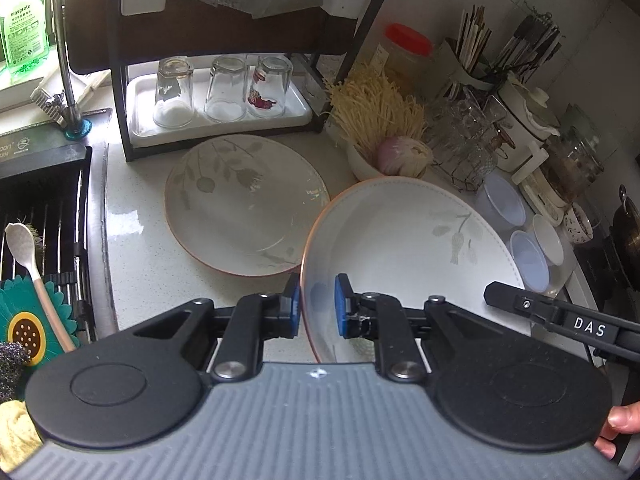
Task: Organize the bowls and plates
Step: 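Lift the white bowl with the left gripper and carry it over the floral plate, then lower the white bowl onto the floral plate and open the left gripper, then move the left gripper to the second white leaf bowl and grasp its rim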
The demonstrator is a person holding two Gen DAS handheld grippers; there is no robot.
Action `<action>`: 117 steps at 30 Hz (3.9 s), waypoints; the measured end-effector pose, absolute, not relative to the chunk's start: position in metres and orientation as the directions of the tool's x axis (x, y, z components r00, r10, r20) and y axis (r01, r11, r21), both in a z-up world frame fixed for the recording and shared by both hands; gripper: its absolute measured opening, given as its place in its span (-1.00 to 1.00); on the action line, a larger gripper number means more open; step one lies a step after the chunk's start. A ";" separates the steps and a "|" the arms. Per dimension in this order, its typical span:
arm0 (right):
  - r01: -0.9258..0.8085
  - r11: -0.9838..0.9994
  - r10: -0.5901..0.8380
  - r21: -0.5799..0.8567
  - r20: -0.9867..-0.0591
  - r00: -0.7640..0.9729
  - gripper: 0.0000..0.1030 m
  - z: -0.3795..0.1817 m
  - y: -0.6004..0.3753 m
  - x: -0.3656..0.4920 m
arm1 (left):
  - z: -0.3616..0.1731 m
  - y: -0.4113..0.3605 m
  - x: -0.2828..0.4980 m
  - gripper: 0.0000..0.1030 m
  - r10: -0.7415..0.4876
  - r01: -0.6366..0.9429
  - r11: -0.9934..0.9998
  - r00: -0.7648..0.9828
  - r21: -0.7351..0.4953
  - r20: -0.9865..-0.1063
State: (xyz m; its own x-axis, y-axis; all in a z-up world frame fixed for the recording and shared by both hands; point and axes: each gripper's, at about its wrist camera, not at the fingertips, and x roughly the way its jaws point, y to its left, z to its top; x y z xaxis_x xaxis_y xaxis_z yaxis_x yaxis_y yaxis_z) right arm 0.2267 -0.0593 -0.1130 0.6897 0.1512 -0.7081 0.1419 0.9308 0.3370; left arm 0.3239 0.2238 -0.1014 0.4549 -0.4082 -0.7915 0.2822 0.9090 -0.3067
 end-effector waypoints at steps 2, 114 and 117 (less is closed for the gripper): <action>0.133 0.933 0.155 0.335 -0.708 0.689 -0.60 -0.116 -0.070 0.231 | -0.106 0.211 0.326 -0.62 -0.395 0.281 0.914 0.457 -0.292 -0.797; -0.171 0.959 0.279 0.225 -0.649 0.707 -0.50 -0.087 -0.003 0.156 | -0.050 0.258 0.163 -0.55 -0.234 0.134 0.972 0.637 -0.194 -0.735; -0.170 0.960 0.277 0.223 -0.652 0.706 -0.50 -0.087 0.000 0.164 | -0.054 0.265 0.168 -0.55 -0.228 0.123 0.973 0.637 -0.195 -0.736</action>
